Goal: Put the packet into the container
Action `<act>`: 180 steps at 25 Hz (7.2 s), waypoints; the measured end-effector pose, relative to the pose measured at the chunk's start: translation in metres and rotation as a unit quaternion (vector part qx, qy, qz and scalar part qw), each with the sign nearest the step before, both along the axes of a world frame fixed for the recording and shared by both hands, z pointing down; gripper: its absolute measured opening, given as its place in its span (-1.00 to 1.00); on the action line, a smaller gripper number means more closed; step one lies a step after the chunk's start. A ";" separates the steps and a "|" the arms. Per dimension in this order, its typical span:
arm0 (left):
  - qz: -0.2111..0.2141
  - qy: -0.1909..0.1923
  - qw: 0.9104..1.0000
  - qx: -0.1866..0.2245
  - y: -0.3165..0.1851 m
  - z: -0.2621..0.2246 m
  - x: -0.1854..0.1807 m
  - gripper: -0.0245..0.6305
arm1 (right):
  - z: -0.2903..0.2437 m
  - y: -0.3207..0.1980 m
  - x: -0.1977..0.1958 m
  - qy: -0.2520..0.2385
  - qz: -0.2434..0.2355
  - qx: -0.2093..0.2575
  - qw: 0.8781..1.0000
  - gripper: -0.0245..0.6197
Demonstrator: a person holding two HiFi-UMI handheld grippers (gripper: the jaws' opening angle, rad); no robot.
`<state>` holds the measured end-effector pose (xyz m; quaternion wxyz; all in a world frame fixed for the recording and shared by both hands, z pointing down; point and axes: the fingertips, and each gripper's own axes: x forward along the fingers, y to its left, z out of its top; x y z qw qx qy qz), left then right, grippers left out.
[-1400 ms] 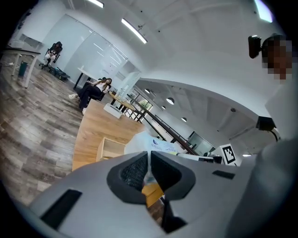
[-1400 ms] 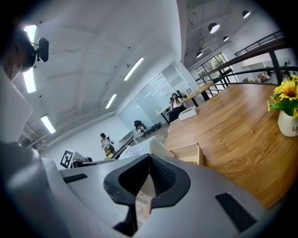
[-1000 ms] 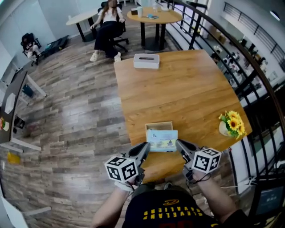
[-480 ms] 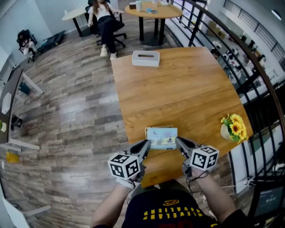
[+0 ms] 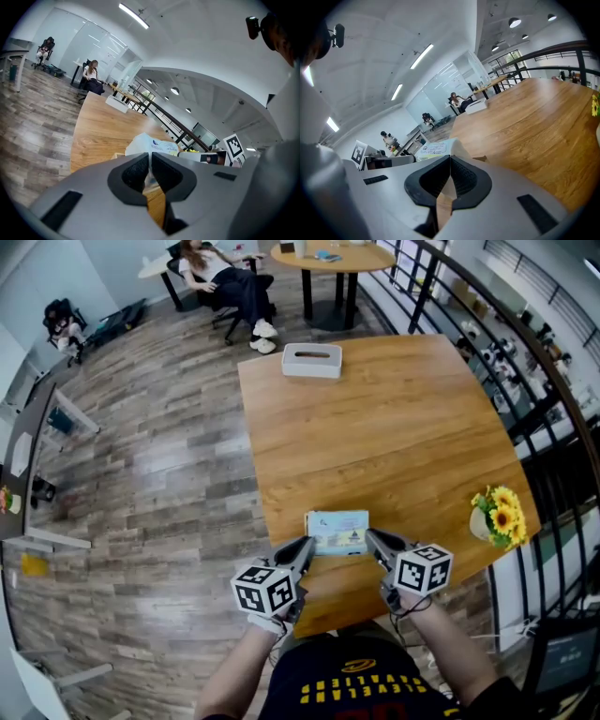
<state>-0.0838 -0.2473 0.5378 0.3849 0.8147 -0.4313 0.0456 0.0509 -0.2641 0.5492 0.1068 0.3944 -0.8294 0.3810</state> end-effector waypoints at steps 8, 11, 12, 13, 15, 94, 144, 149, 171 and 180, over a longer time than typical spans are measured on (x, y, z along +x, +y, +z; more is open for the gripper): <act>0.002 -0.011 1.000 -0.016 -0.005 0.021 0.001 -0.85 | 0.019 -0.006 0.001 0.017 -0.009 -0.008 1.000 -0.89; 0.005 -0.017 1.000 -0.020 -0.007 0.026 0.001 -0.85 | 0.025 -0.007 0.000 0.022 -0.012 -0.011 1.000 -0.89; 0.006 -0.020 1.000 -0.021 -0.007 0.028 0.000 -0.85 | 0.027 -0.007 0.000 0.024 -0.012 -0.012 1.000 -0.89; 0.008 -0.023 0.999 -0.022 -0.007 0.030 0.000 -0.85 | 0.030 -0.007 0.000 0.026 -0.013 -0.014 0.999 -0.89; 0.010 -0.027 0.999 -0.026 -0.006 0.034 0.000 -0.85 | 0.035 -0.006 0.000 0.031 -0.013 -0.017 0.999 -0.89; 0.079 -0.247 0.966 -0.027 0.002 0.078 0.014 -0.77 | 0.093 -0.010 0.000 0.177 -0.056 0.001 0.983 -0.89; 0.107 -0.077 0.987 0.090 0.064 -0.088 0.083 -0.93 | -0.118 0.070 -0.011 0.010 -0.005 0.177 0.984 -0.89; 0.126 -0.076 0.985 0.089 0.066 -0.086 0.103 -0.93 | -0.121 0.075 0.009 0.013 0.004 0.192 0.981 -0.89; 0.023 -0.112 0.981 0.156 0.056 -0.111 0.071 -0.93 | -0.159 0.073 0.009 -0.028 -0.010 0.262 0.965 -0.89; 0.038 -0.110 0.981 0.156 0.060 -0.102 0.077 -0.93 | -0.161 0.076 0.008 -0.027 -0.016 0.268 0.963 -0.89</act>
